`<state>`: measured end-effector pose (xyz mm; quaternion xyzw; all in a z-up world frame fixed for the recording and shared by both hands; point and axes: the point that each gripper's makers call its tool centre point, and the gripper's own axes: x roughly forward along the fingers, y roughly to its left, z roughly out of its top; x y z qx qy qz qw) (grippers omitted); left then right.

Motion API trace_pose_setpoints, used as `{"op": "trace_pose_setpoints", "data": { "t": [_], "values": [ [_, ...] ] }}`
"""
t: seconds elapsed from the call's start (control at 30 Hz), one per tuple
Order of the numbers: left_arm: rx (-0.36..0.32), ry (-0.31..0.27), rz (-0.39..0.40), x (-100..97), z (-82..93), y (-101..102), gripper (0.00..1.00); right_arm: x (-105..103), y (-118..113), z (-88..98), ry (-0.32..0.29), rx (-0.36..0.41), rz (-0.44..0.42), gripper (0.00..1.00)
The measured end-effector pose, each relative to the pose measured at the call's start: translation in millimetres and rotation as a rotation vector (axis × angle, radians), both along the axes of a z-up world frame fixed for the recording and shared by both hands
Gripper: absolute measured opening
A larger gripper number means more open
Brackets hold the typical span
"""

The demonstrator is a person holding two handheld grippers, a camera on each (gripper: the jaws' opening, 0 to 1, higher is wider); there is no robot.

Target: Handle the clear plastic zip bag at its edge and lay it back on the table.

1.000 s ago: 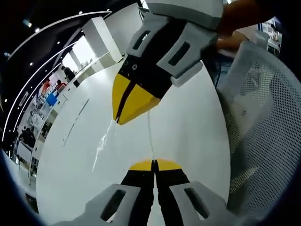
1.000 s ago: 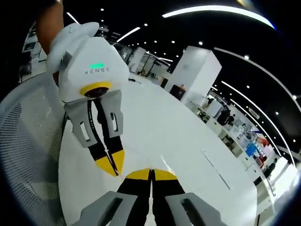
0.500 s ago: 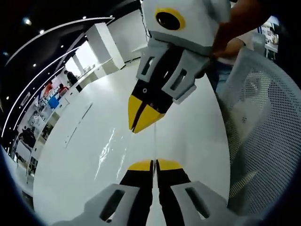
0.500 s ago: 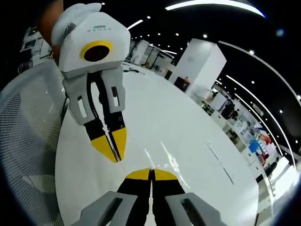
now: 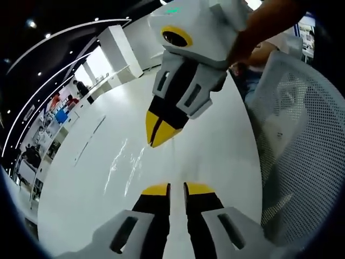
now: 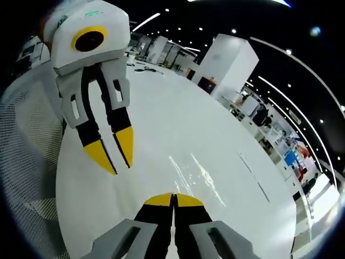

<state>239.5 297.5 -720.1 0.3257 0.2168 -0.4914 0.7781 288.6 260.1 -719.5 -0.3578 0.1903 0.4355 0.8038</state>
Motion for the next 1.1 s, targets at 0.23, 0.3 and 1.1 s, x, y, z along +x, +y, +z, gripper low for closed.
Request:
{"op": "trace_pose_setpoints", "data": {
  "t": [0.23,0.3,1.1],
  "values": [
    [-0.034,-0.002,0.037,1.5,3.2,8,0.08,8,-4,-10.2,0.0,-0.025,-0.008,0.0],
    [-0.037,-0.002,0.046,1.3,3.8,11,0.08,9,-5,-12.3,-0.01,-0.038,0.001,0.0],
    [-0.048,0.002,0.148,-1.1,3.8,49,0.03,33,-14,-33.3,0.005,-0.147,-0.011,0.0]
  ]
}}
